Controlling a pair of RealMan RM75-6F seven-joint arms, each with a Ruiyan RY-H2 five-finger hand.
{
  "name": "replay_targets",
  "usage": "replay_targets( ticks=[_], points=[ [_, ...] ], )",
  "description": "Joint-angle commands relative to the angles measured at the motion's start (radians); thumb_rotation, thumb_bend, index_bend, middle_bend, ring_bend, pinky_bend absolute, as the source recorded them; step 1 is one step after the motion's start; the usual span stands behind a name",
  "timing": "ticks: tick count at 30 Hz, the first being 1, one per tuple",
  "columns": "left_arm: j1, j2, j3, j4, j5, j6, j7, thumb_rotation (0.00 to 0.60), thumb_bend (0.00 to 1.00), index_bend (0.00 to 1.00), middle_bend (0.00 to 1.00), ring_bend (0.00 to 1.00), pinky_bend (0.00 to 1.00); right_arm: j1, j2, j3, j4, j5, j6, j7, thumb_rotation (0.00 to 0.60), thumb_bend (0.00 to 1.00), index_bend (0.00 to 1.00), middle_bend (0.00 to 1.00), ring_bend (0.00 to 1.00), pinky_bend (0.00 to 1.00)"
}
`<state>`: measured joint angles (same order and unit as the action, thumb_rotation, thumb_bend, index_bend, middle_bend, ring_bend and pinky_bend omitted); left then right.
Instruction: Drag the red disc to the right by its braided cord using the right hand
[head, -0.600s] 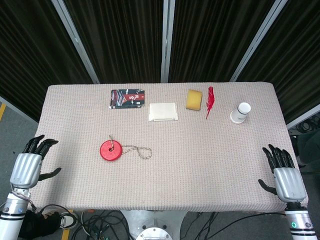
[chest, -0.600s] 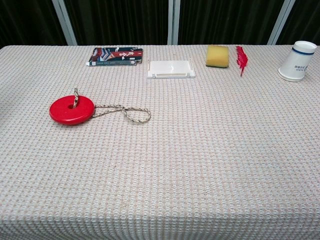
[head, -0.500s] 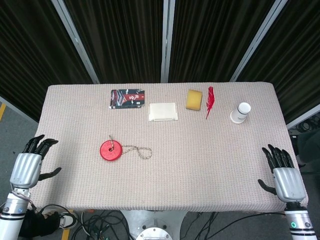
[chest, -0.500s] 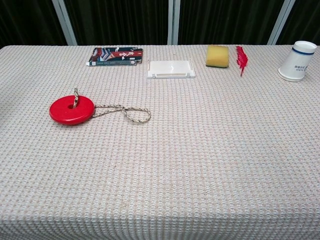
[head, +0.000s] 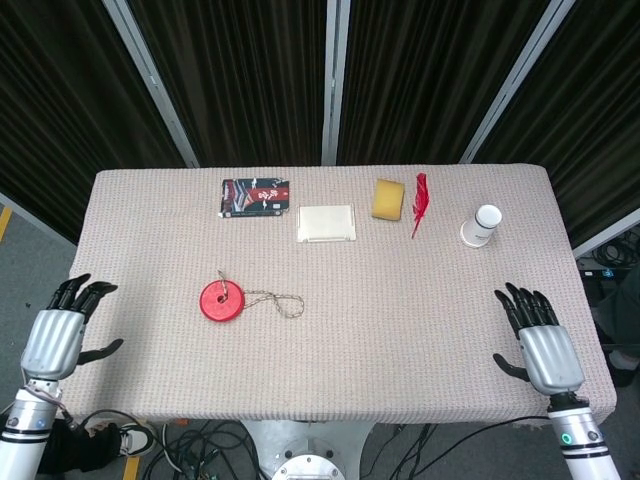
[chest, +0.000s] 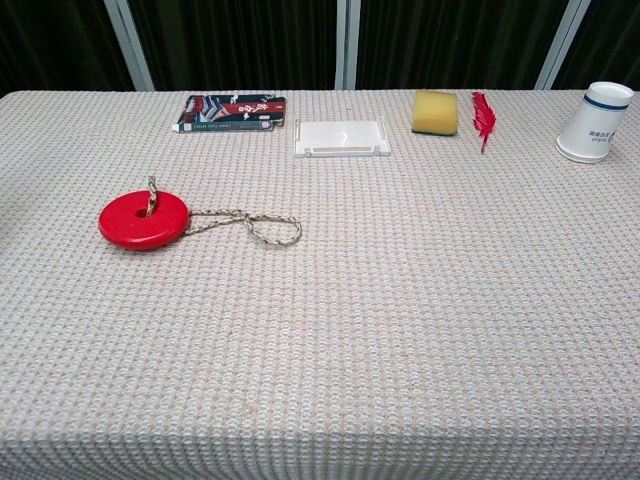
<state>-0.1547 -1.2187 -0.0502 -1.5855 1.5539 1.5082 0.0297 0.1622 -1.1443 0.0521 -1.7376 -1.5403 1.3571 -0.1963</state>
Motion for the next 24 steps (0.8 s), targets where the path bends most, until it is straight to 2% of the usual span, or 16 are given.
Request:
replay_targets(
  ticks=[1,6,12,17,24],
  points=[
    [0.004,0.0,0.002,0.009,-0.002,0.002,-0.01,0.6,0.0,0.24,0.23,0.1,0.14,0.095,0.011,0.041,-0.061,0.02,-0.121,-0.009,0.6,0.09,0.0,0.0,0.0,0.0],
    [0.004,0.001,0.002,0.009,0.01,0.01,-0.014,0.6,0.0,0.24,0.23,0.1,0.14,0.246,-0.021,0.112,-0.12,0.112,-0.314,-0.019,0.6,0.11,0.0,0.0,0.0,0.0],
    [0.006,0.001,0.003,0.012,0.009,0.01,-0.016,0.6,0.0,0.24,0.23,0.1,0.14,0.432,-0.168,0.181,-0.105,0.278,-0.486,-0.138,0.6,0.17,0.0,0.03,0.0,0.0],
    [0.012,0.006,0.006,0.025,0.002,0.009,-0.033,0.6,0.0,0.24,0.23,0.1,0.14,0.561,-0.31,0.203,-0.04,0.435,-0.556,-0.239,0.6,0.17,0.0,0.04,0.0,0.0],
    [0.016,0.011,0.005,0.04,-0.005,0.009,-0.054,0.6,0.0,0.24,0.23,0.1,0.14,0.699,-0.467,0.215,0.071,0.618,-0.582,-0.324,0.6,0.17,0.0,0.09,0.0,0.0]
  ],
)
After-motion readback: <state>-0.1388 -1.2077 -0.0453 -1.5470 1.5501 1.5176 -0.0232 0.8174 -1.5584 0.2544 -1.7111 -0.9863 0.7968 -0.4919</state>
